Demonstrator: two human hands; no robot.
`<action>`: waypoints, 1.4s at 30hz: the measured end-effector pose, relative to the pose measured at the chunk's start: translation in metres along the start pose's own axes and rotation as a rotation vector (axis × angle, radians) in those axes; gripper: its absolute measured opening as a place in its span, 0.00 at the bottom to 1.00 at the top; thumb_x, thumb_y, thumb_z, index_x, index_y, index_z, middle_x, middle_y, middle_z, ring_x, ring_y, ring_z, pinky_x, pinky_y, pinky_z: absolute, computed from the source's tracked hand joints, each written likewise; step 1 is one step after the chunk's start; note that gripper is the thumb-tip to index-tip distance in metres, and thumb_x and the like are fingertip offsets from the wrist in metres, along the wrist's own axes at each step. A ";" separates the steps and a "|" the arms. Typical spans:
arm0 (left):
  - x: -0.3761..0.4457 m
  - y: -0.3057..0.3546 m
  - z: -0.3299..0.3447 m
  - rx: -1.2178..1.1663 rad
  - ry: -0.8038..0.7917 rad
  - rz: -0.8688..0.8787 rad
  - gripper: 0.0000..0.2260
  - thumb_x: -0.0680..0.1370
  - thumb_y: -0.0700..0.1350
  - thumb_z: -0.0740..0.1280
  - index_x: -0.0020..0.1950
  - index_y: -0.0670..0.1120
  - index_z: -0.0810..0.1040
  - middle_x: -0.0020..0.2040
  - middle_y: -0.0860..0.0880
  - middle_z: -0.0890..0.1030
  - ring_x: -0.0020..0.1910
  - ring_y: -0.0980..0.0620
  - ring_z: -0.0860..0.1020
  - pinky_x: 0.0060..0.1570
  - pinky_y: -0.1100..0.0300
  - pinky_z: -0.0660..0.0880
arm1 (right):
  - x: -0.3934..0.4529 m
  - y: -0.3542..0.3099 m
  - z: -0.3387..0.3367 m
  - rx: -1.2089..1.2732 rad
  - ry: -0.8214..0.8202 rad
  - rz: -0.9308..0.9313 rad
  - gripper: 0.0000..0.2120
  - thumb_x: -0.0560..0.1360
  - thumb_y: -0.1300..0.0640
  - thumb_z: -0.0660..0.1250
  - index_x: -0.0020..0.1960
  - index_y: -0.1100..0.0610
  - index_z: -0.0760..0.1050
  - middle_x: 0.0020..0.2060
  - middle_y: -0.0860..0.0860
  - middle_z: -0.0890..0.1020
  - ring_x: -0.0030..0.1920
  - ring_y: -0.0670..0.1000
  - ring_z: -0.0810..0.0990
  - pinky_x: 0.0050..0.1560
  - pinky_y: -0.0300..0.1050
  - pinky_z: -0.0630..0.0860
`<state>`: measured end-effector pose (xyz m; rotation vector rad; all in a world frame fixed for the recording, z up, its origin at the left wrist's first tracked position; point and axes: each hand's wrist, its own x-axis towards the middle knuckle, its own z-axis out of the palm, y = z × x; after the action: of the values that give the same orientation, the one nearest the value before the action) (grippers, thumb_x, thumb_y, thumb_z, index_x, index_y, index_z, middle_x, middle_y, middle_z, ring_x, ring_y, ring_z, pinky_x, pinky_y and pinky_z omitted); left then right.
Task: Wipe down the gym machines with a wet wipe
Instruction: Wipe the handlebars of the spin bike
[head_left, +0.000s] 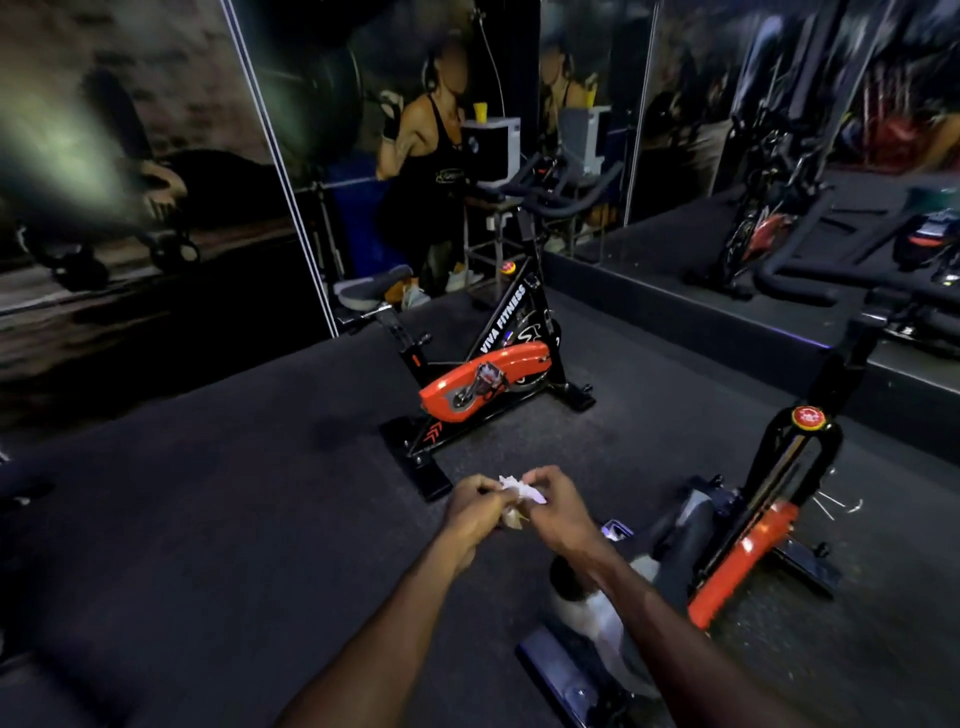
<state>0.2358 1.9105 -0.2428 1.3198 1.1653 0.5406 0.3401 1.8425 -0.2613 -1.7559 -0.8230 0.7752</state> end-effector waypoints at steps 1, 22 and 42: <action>0.007 0.002 -0.014 -0.012 0.024 0.010 0.04 0.75 0.39 0.72 0.44 0.43 0.78 0.39 0.45 0.82 0.35 0.52 0.79 0.32 0.62 0.75 | 0.004 -0.009 0.009 0.032 -0.006 -0.004 0.08 0.70 0.60 0.73 0.44 0.50 0.76 0.41 0.50 0.83 0.42 0.49 0.81 0.43 0.46 0.78; 0.235 0.107 -0.173 -0.166 0.000 0.064 0.05 0.78 0.33 0.64 0.49 0.41 0.79 0.40 0.44 0.83 0.40 0.48 0.81 0.40 0.58 0.77 | 0.244 -0.110 0.145 0.362 -0.123 0.159 0.10 0.73 0.69 0.73 0.38 0.58 0.76 0.33 0.55 0.79 0.28 0.46 0.76 0.23 0.35 0.71; 0.544 0.219 -0.201 0.130 -0.142 0.423 0.12 0.77 0.49 0.72 0.43 0.40 0.82 0.37 0.50 0.81 0.37 0.57 0.76 0.40 0.63 0.73 | 0.506 -0.195 0.198 0.732 -0.009 0.243 0.06 0.76 0.71 0.66 0.48 0.62 0.78 0.25 0.53 0.78 0.19 0.44 0.69 0.22 0.35 0.68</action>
<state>0.3320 2.5206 -0.1947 1.7031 0.8160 0.6693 0.4306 2.4095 -0.1958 -1.1938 -0.2628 1.0793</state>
